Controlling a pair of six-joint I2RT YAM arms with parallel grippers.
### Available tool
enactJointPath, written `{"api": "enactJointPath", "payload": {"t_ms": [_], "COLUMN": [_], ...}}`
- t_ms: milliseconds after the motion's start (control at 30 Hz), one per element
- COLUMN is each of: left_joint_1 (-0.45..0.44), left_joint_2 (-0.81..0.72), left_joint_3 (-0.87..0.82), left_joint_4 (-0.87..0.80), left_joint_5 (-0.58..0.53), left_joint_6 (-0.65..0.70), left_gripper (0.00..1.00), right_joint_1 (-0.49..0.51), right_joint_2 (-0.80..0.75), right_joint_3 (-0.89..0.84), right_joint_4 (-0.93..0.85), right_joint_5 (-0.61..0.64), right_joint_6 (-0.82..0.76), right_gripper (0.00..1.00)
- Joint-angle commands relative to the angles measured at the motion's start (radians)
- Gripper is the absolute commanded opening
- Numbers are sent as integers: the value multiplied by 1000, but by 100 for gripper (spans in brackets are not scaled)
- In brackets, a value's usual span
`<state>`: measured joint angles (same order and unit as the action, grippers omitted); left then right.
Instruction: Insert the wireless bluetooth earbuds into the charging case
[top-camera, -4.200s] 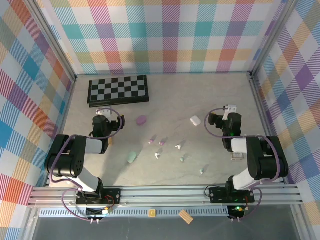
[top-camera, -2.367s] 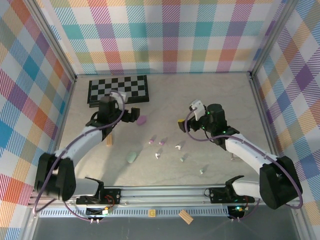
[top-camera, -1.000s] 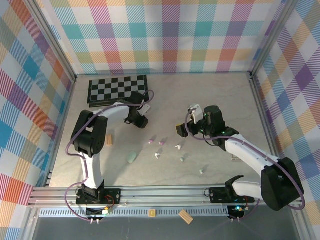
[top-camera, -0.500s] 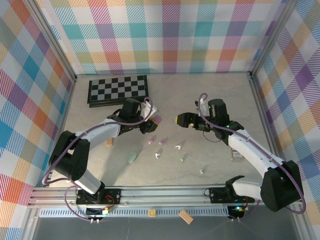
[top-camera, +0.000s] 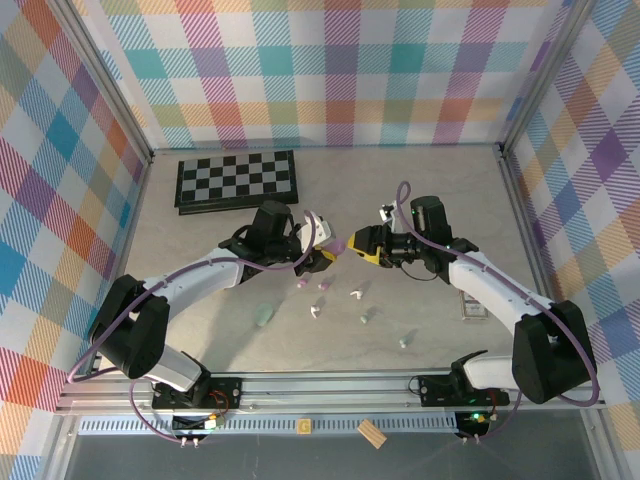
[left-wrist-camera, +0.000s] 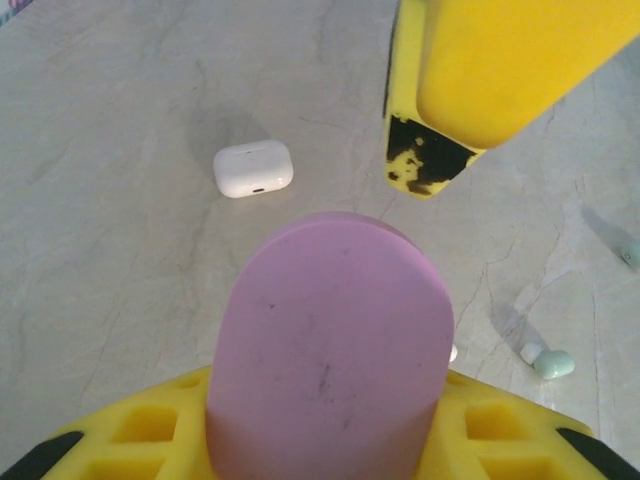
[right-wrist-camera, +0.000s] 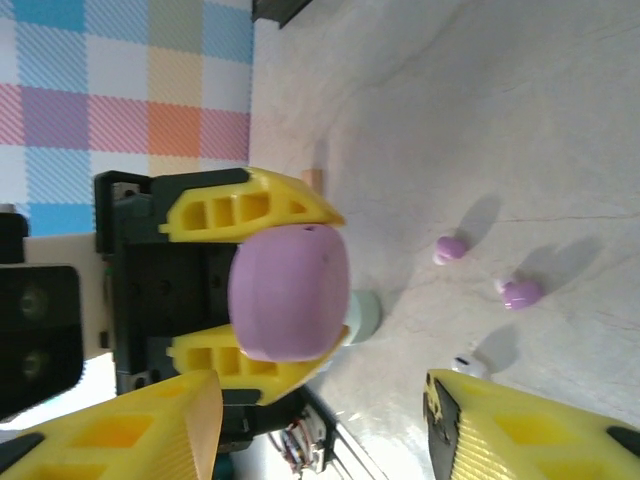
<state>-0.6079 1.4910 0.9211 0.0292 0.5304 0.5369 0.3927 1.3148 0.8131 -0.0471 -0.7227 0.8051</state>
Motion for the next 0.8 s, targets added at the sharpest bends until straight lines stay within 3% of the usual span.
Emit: {"api": "enactJointPath", "payload": {"t_ms": [0,433,667,767], "left_joint_1": [-25,-52,-55,-56], "left_joint_2": [-4,10,15,10], "left_joint_3": [6,46,46,45], "left_joint_4": [6,-5,12,18], "left_joint_5": [18,12,7,16], "left_joint_6": [41,35,19,9], "left_gripper": [34,34,34,34], "right_joint_1": [1,43,52,54], "right_joint_2": [17,87,113,120], "right_joint_3": [-11,15,30,32], "right_joint_4": [80,98,78,75], "right_joint_5": [-81,-97,-96,-92], "right_joint_6": [46,59,47,41], "right_gripper": [55,43,41,34]}}
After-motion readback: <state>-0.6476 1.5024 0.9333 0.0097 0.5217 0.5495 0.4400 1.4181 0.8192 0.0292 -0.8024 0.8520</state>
